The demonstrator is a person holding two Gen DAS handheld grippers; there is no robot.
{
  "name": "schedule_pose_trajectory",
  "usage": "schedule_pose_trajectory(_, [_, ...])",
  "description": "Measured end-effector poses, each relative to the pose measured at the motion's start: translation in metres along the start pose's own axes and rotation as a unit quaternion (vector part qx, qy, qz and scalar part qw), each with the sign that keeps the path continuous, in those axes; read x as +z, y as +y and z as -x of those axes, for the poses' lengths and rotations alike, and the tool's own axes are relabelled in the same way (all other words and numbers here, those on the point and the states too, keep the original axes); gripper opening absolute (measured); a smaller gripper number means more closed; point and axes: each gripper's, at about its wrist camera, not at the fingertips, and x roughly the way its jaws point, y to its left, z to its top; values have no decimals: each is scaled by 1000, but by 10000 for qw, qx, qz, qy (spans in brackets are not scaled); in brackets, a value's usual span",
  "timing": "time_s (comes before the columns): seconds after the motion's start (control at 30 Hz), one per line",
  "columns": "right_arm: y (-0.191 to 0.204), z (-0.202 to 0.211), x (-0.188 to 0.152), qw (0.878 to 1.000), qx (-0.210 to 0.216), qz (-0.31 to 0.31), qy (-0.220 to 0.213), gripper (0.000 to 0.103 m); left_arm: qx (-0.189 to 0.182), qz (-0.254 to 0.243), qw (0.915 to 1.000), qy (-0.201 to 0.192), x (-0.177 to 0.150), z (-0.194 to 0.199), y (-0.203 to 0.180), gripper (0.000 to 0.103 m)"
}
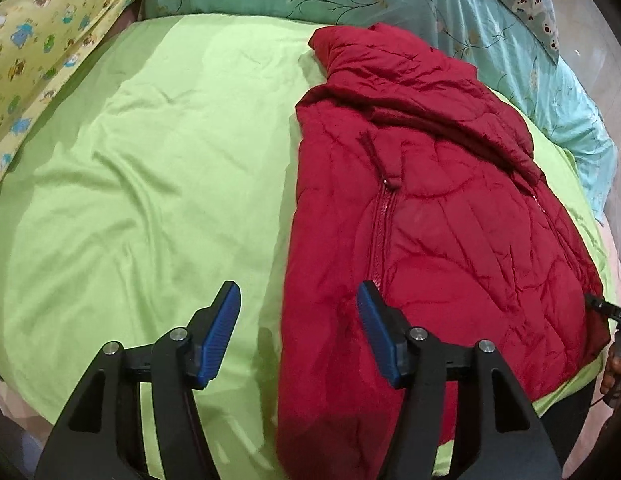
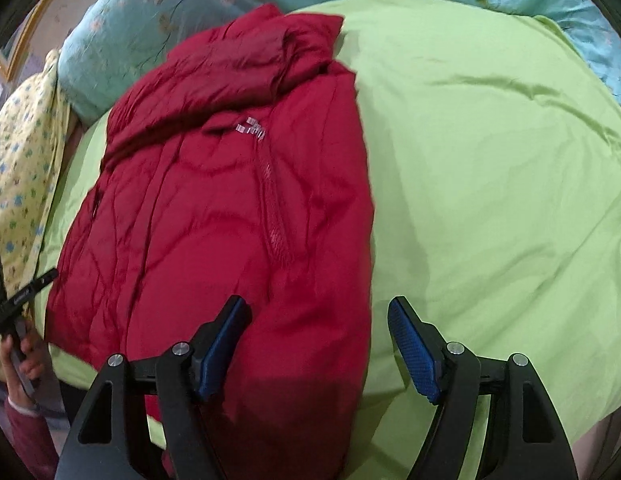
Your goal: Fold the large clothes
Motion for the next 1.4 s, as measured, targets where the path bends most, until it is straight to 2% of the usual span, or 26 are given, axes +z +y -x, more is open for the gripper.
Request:
schedule_pose_trajectory(0.03, [1,1,-3,10000,57,43,44,70,-38,30,10000,29,-2,0,2,60])
schedule_pose_trajectory(0.1, [-1,3,-8,9995,278,81,155,42,-57,46,9999,79,-6,-2,5,60])
schedule_pose_trajectory(0.2, [-4,8,-12,9990,391,106,177,33,-194,44,9997,169,-12,-4,7,60])
schedule_pose_trajectory(0.6, [-4,4,-13,9979,602,108,218,39,-888,-73,9948,502,-28,-19,-8,60])
schedule_pose_trajectory(0.73, [-10,3,-14,9971,720,-1,231,40,-1125,-290,9916,564,-34,-17,-23,59])
schedule_pose_trajectory(0.87, [-9,-6,-13,9957,870,-91,294,49,-1190,-428,9903,583,-34,-19,-28,59])
schedule_pose_trajectory(0.93, [-7,-8,-15,9956,897,-30,286,49,-1227,-428,9896,614,-34,-21,-29,59])
schedule_pose_trajectory(1.03, [-10,-6,-16,9946,1014,-26,234,45,-1384,-437,9875,608,-36,-19,-28,51])
schedule_pose_trajectory(1.07, [-11,-5,-17,9939,1086,-42,202,41,-1394,-433,9875,599,-36,-19,-28,44])
schedule_pose_trajectory(1.1, [-12,-4,-18,9933,1142,-41,166,36,-1386,-432,9876,589,-35,-18,-28,32])
schedule_pose_trajectory(1.2, [-11,1,-20,9921,1250,-21,82,28,-1406,-399,9880,495,-34,-14,-27,21])
schedule_pose_trajectory(1.4, [-10,11,-23,9847,1737,-84,-72,24,-1530,-448,9871,156,-33,8,-28,16])
